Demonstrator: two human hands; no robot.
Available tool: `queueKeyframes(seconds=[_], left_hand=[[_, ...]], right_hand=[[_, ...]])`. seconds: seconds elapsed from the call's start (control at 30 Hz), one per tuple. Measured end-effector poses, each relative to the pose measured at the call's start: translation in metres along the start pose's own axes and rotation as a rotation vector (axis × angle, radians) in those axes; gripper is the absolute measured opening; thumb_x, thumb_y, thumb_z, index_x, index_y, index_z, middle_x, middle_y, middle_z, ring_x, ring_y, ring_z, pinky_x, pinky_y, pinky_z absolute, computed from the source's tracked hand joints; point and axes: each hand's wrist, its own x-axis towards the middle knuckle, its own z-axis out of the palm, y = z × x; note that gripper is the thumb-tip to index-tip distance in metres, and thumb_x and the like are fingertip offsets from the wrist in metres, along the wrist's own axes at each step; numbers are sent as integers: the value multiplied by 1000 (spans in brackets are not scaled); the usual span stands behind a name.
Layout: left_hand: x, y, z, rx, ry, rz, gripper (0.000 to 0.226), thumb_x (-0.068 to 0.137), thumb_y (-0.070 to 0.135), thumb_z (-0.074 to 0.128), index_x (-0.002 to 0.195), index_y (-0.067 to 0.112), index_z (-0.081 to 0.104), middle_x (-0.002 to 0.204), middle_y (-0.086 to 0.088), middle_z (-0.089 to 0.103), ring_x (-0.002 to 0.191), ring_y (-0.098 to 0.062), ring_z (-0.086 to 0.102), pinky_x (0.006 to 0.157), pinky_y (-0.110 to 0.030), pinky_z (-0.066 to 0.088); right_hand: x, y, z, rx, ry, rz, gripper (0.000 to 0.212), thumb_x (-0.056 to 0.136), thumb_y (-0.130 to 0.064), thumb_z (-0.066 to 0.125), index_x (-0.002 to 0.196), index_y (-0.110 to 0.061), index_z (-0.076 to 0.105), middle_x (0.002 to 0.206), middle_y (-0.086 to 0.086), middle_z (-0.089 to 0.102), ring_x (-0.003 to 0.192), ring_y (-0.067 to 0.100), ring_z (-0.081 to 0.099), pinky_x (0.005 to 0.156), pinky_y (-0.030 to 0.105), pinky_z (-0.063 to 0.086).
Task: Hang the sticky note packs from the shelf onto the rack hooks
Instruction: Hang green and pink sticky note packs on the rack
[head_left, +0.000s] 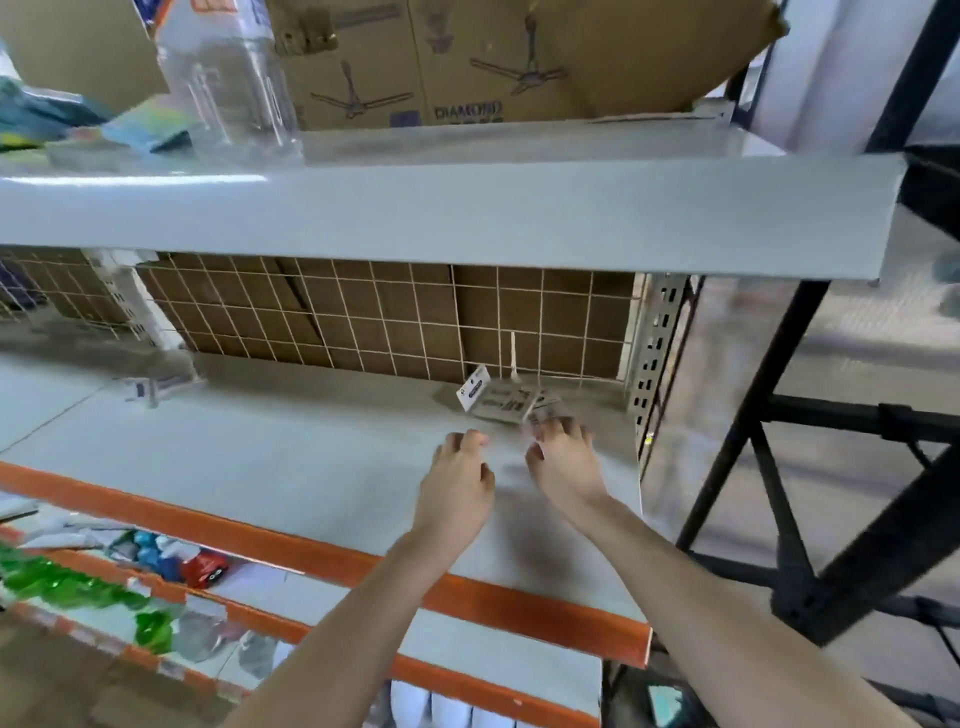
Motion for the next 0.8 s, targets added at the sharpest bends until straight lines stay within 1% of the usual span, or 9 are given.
queueKeyframes(seconds=[0.1,0.17,0.23,0.3,0.37,0.43,0.53,0.7,0.8], left_hand=[[32,-4,0,16,-62,116,38,91,8,44,129,13,48,132,-9,45,122,-28,42,89,-41,41],[50,-6,3,103,-97,234,37,92,9,43,128,14,48,133,-8,46,123,-27,42,91,-40,41],[65,-9,7,220,-122,333,36,93,12,41,128,16,46,132,-4,47,120,-25,46,89,-37,42],[79,-14,14,258,-138,397,35,93,14,41,127,16,46,130,-3,48,117,-25,50,86,-34,43],[94,-19,20,262,-169,441,35,92,14,43,127,14,45,132,-4,47,122,-24,46,92,-32,40],[108,-24,28,281,-208,468,39,93,14,44,132,11,42,138,-7,44,129,-24,39,100,-31,35],[123,-33,39,358,-199,473,48,95,25,47,139,11,35,143,-7,42,133,-24,37,104,-31,31],[132,-39,52,394,-94,428,59,90,48,54,135,13,40,135,-12,48,126,-30,42,101,-38,32],[143,-41,52,368,-73,455,57,87,51,57,129,14,46,127,-13,52,118,-32,48,95,-39,38]], right_hand=[[18,5,5,-89,3,46,44,97,-27,41,137,-10,43,139,11,46,128,26,38,103,32,27],[25,4,12,-98,-23,106,51,98,-35,40,141,-8,36,143,10,40,132,26,33,106,32,26],[26,0,20,-75,-13,178,58,96,-42,44,144,-10,32,145,11,36,134,28,30,108,35,27],[25,-2,26,-65,55,227,59,95,-44,47,142,-12,34,143,10,37,131,30,32,106,36,31],[24,-4,30,-92,109,238,55,93,-40,49,139,-11,39,141,9,40,128,31,35,103,36,32],[25,-7,30,-103,126,255,52,92,-36,51,136,-10,43,139,9,42,127,32,38,102,36,33],[25,-12,29,-145,114,288,50,92,-33,51,135,-10,44,138,9,44,126,30,40,103,36,34],[15,-20,28,-253,131,216,43,92,-31,50,133,-14,52,129,13,51,116,35,45,95,41,40],[14,-21,26,-310,131,247,44,94,-35,47,132,-12,50,129,10,51,117,32,45,90,39,41]])
